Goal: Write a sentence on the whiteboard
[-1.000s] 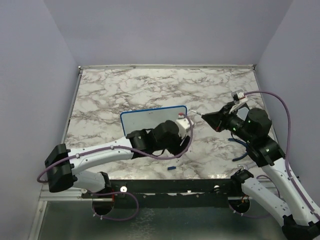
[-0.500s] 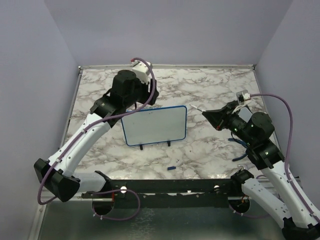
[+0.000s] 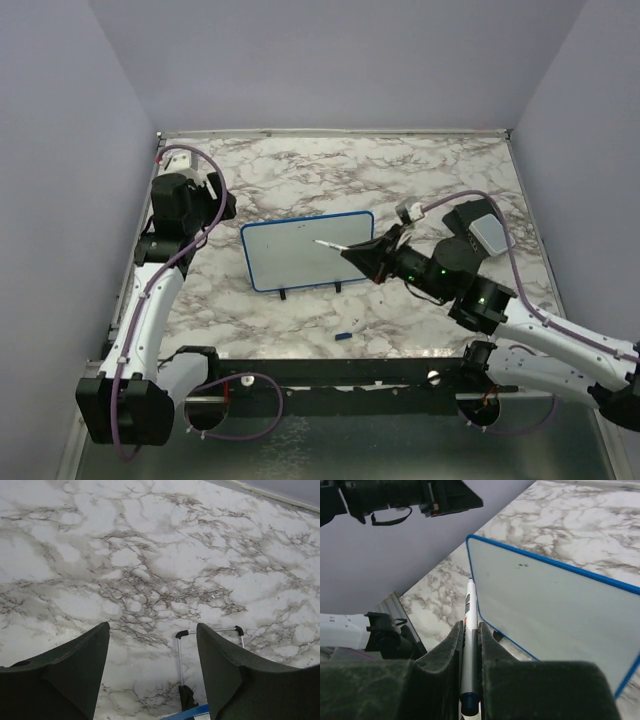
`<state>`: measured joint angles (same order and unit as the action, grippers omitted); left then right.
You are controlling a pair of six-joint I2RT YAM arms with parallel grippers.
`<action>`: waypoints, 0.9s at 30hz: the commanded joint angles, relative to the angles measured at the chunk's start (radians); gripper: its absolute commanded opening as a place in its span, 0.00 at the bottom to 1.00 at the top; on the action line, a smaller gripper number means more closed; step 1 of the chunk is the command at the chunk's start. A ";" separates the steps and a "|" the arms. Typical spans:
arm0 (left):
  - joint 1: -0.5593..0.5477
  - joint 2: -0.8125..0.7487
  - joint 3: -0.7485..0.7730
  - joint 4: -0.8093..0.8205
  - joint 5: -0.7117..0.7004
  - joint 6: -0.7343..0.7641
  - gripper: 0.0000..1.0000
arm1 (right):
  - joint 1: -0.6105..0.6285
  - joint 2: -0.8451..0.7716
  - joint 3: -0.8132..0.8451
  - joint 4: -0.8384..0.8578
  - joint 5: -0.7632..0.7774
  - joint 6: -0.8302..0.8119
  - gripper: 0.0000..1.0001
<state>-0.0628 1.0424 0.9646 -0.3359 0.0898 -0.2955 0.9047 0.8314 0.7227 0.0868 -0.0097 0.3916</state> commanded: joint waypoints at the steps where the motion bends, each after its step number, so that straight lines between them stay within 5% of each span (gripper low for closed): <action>1: 0.037 -0.068 -0.105 0.083 -0.032 -0.057 0.71 | 0.189 0.130 0.028 0.191 0.268 -0.086 0.00; 11: 0.021 -0.096 -0.209 0.064 -0.047 0.012 0.65 | 0.332 0.473 0.166 0.333 0.457 -0.124 0.00; 27: -0.032 -0.063 -0.239 0.040 0.004 0.046 0.51 | 0.334 0.683 0.290 0.394 0.452 -0.173 0.00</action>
<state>-0.0856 0.9684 0.7326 -0.2871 0.0677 -0.2695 1.2316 1.4837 0.9722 0.4408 0.4210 0.2405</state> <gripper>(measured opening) 0.519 0.119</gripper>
